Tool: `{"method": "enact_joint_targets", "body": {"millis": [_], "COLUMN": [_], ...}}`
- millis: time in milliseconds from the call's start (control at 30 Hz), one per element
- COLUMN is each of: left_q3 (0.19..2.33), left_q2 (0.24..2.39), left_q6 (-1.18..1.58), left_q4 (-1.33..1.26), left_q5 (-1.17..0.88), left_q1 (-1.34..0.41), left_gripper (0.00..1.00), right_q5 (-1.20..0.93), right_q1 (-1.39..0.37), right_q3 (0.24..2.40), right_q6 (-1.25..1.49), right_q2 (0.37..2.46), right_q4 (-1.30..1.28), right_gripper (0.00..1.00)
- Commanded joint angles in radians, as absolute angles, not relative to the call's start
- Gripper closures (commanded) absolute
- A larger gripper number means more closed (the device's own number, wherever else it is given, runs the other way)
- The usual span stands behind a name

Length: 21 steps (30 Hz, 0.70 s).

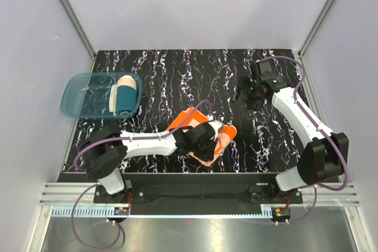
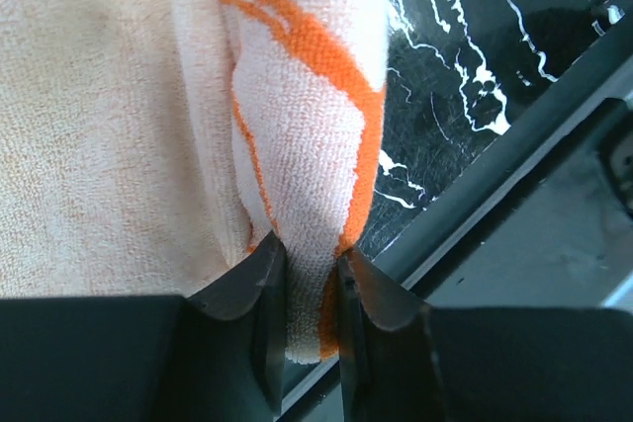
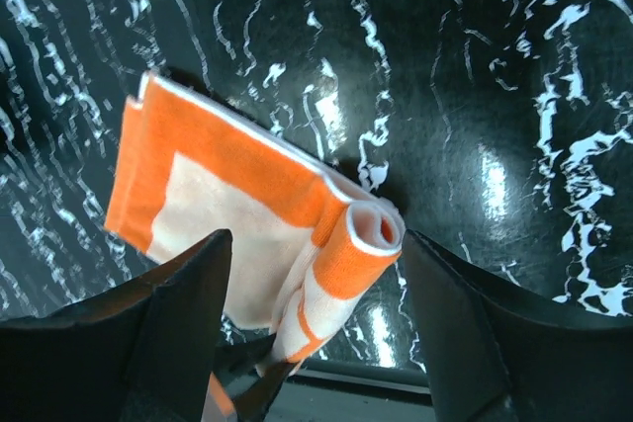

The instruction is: Roll the towels

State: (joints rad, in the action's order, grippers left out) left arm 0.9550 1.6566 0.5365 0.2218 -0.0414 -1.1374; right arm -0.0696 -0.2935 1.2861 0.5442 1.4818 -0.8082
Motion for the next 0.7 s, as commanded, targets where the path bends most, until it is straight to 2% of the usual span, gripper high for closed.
{"method": "enact_joint_targets", "body": {"millis": [0, 167, 367, 500, 667], "left_q3": [0.901, 0.804, 0.770, 0.720, 0.698], "left_q2": [1.614, 1.612, 1.626, 1.644, 1.670], "left_q6": [0.595, 0.698, 0.773, 0.856, 0.882], "left_q4": [0.125, -0.030, -0.072, -0.143, -0.186], "left_q5": [-0.234, -0.405, -0.483, -0.535, -0.563], "left_q1": [-1.065, -0.980, -0.911, -0.858, -0.836], "left_gripper": [0.93, 0.92, 0.92, 0.94, 0.94], "right_q5": [-0.139, -0.458, -0.694, -0.752, -0.778], "right_q1": [-0.298, -0.298, -0.305, -0.314, -0.330], "right_q3": [1.270, 1.019, 0.747, 0.585, 0.489], "right_q6": [0.528, 0.596, 0.731, 0.816, 0.900], "right_q2": [1.405, 1.276, 1.187, 1.173, 1.230], "right_q4": [-0.792, -0.486, -0.146, 0.061, 0.288], "right_gripper": [0.25, 0.33, 0.39, 0.41, 0.42]}}
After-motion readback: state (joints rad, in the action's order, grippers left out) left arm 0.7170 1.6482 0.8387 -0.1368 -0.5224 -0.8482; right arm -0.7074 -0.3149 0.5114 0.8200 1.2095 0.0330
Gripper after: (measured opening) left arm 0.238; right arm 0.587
